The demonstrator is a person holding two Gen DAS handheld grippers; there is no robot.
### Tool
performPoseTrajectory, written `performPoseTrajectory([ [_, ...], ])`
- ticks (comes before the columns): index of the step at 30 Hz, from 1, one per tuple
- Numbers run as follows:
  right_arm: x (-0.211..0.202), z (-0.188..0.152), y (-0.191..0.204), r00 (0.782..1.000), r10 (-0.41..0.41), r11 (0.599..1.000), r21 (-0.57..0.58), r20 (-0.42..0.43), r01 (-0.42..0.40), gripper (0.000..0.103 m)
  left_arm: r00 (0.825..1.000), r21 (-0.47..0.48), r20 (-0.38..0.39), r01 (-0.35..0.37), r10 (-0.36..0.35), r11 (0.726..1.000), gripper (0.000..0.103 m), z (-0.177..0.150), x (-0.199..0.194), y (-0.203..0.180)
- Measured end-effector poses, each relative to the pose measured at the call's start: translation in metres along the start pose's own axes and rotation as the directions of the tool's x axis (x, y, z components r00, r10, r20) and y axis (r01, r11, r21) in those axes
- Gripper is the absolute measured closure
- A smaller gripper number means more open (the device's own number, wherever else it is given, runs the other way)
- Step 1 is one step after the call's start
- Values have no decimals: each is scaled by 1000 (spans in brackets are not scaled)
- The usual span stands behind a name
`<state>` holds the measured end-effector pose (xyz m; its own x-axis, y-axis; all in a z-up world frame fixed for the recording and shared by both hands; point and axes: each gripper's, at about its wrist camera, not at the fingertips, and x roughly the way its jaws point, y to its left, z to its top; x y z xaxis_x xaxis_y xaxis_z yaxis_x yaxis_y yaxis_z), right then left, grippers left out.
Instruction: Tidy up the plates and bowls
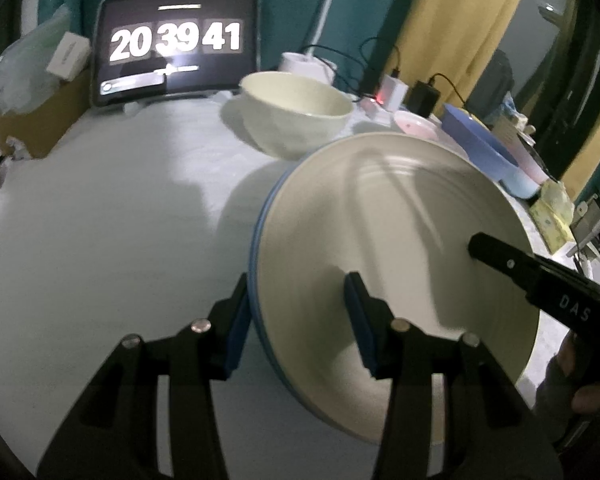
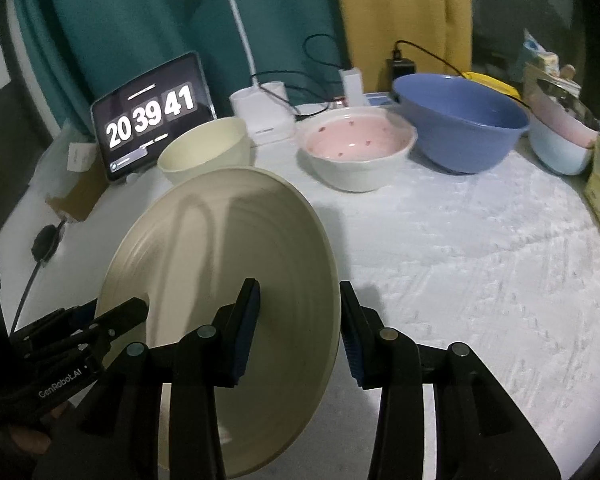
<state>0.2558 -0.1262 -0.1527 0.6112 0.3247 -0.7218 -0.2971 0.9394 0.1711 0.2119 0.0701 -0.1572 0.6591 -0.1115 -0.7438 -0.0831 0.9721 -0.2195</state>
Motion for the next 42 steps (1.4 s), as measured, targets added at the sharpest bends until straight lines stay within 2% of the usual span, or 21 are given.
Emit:
performPoseTrajectory([
  [19, 46, 9, 53, 995, 54, 998, -40, -82, -57, 61, 997, -62, -31, -71, 69, 996, 57, -1, 6, 55],
  [38, 61, 10, 53, 991, 58, 997, -38, -117, -62, 60, 994, -42, -42, -105, 103, 994, 55, 2, 12, 53],
  [42, 59, 11, 51, 991, 62, 997, -44, -122, -68, 60, 991, -26, -41, -130, 129, 991, 55, 2, 11, 51],
])
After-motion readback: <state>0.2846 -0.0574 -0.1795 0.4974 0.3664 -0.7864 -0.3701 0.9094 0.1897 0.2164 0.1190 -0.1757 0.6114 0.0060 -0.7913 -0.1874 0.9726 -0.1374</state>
